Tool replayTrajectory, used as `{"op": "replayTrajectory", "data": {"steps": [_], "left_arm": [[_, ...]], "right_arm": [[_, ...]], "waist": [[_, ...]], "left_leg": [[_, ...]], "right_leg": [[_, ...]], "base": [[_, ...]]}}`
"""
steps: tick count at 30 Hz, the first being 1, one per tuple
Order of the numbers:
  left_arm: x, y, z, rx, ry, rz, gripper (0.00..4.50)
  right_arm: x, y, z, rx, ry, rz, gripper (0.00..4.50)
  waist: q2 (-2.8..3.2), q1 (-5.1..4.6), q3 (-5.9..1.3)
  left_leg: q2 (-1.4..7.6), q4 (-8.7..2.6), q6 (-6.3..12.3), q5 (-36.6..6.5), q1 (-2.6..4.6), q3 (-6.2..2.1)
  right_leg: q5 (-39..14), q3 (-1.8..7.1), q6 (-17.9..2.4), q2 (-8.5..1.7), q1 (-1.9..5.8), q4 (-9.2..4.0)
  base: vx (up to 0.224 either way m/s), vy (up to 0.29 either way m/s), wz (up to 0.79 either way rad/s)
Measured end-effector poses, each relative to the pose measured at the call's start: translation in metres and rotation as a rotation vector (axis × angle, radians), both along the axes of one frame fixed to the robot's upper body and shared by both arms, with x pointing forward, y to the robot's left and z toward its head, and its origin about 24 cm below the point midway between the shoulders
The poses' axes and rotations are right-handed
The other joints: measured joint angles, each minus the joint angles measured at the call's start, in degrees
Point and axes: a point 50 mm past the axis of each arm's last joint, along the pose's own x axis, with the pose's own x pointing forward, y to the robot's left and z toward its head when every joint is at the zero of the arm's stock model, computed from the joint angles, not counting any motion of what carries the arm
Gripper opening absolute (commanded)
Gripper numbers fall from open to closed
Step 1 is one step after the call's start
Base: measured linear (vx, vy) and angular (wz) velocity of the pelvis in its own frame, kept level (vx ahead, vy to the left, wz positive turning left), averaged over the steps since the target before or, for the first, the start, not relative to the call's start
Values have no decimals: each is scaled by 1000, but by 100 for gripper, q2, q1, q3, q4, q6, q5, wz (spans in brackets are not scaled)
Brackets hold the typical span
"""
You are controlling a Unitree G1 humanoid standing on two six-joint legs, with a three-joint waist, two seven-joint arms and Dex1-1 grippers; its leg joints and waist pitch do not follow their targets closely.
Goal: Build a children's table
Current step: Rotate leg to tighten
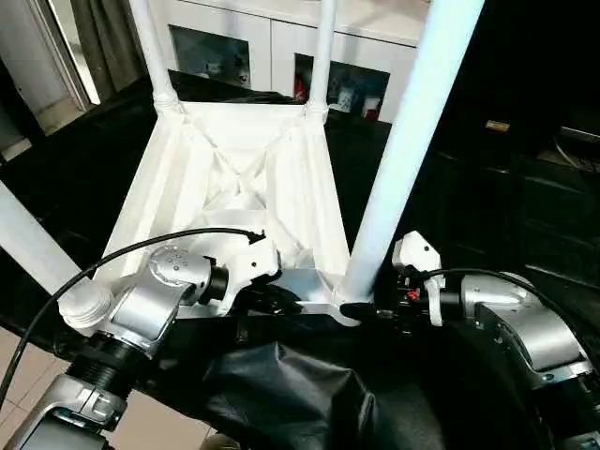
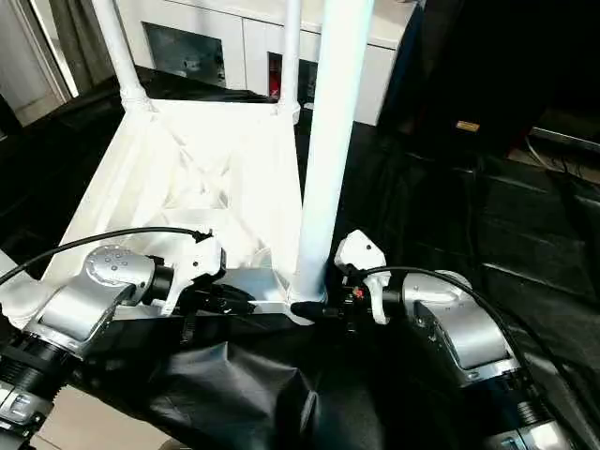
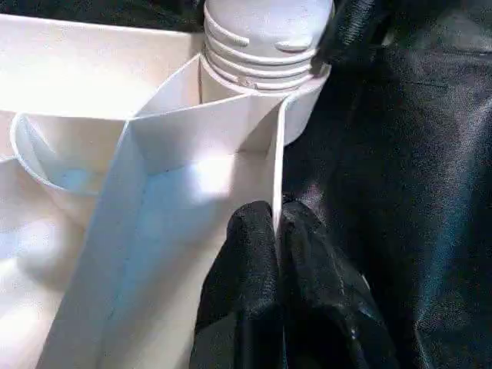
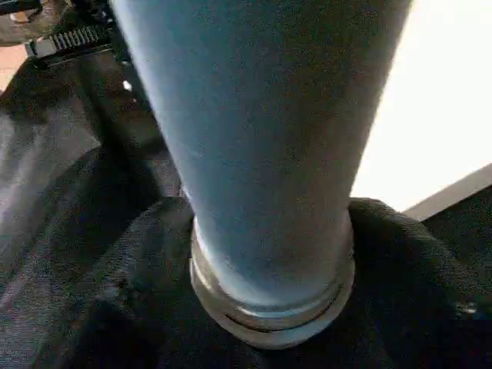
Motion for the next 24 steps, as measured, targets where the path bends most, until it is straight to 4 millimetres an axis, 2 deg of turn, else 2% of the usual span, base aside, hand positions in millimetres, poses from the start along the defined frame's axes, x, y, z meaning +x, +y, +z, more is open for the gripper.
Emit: {"op": "replayTrajectory", "data": {"steps": [6, 11, 13, 16, 18, 20, 24], "left_arm": [[0, 0, 0, 1, 0, 0, 0], [0, 0, 0, 2, -1, 6, 0], [2, 0, -1, 5, -16, 40, 0], [11, -5, -2, 8, -47, 116, 0], [19, -14, -3, 8, -64, 181, 0], [29, -27, -4, 10, -84, 273, 0], [45, -58, -7, 11, -85, 419, 0]], "right_arm": [[0, 0, 0, 0, 6, -1, 275], [0, 1, -1, 6, 6, -9, 270], [3, 5, -5, 39, 8, -66, 270], [12, 6, -11, 87, -1, -224, 269], [19, 10, -17, 119, -9, -354, 269], [32, 17, -20, 135, -23, -523, 269], [50, 29, -21, 112, -48, -793, 269]], "waist": [[-4, 0, 2], [-7, 1, 3], [-16, -25, 0], [-28, -111, 0], [-32, -127, -1], [-40, -172, 3], [-31, -192, -2]], "left_leg": [[0, 1, 0, 0, 0, 0], [0, 5, 0, 0, 2, -1], [1, 10, -1, 0, 8, -1], [0, 16, -4, 0, 18, -2], [-1, 15, -6, 2, 29, -3], [-2, 14, -12, 5, 34, -11], [-9, 10, -15, 7, 35, -22]], "right_leg": [[0, 0, 0, 0, 0, 3], [0, 0, 0, 0, -1, 10], [0, 1, 0, 0, 1, 18], [-8, 3, 15, 0, 7, 22], [-12, 4, 23, 0, 13, 21], [-13, 0, 27, 0, 11, 19], [-14, -6, 27, -2, 19, -17]], "base": [[0, 0, 0], [0, 0, 0], [0, 0, 0], [0, 0, 0], [0, 0, 0], [-26, 0, -3], [-13, 0, -1]]}}
